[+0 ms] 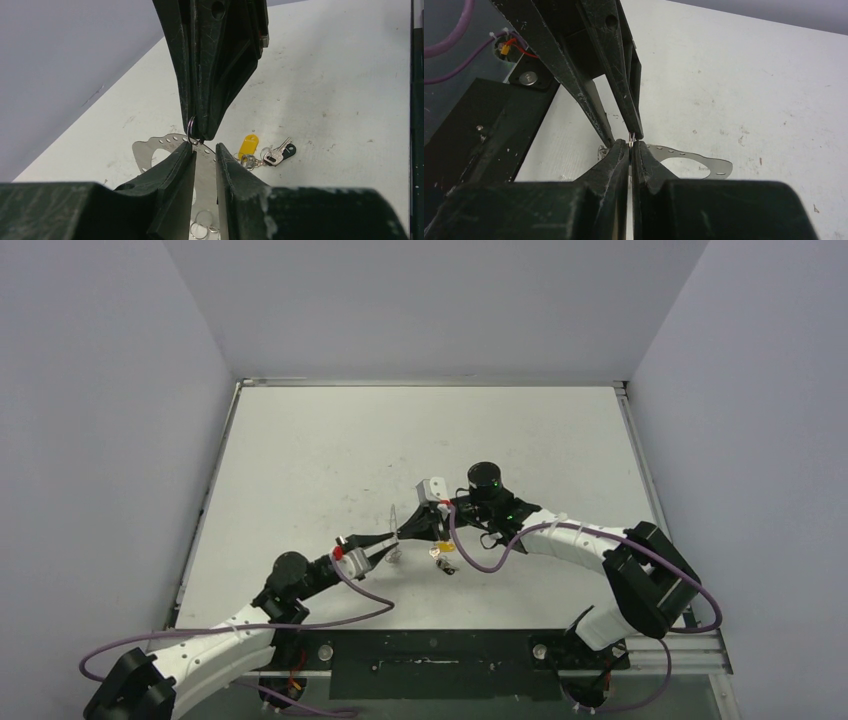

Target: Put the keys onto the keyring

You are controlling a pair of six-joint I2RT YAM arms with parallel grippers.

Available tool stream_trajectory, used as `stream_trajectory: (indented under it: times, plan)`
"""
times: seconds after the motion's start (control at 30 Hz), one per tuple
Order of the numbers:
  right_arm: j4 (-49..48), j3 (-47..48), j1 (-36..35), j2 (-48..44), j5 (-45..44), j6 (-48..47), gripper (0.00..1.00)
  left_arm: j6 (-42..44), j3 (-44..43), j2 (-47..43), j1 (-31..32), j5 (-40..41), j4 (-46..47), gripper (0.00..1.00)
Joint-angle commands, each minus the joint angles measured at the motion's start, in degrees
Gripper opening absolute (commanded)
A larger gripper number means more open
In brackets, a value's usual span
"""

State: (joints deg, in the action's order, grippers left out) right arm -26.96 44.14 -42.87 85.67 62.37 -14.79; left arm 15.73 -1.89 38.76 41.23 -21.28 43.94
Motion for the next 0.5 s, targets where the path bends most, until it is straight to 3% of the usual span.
stream_trajectory:
  times: [0.0,0.23,0.47]
  plan:
    - [3.5,2.3,-0.4,-2.5,2.7,-5.4,0.0,1.3,-3.3,1.9,0.2,0.7,4.4,0.21]
    - [12.6,4.4,-1.2,-3.0,2.9,-12.6,0.0,2.2,-4.2,4.9,0.0,2.4,6.5,0.22]
    - [16.2,5.4,-1.5,-3.0,2.7,-14.9,0.0,2.7,-5.9,7.7,0.0,0.0,6.3,0.14]
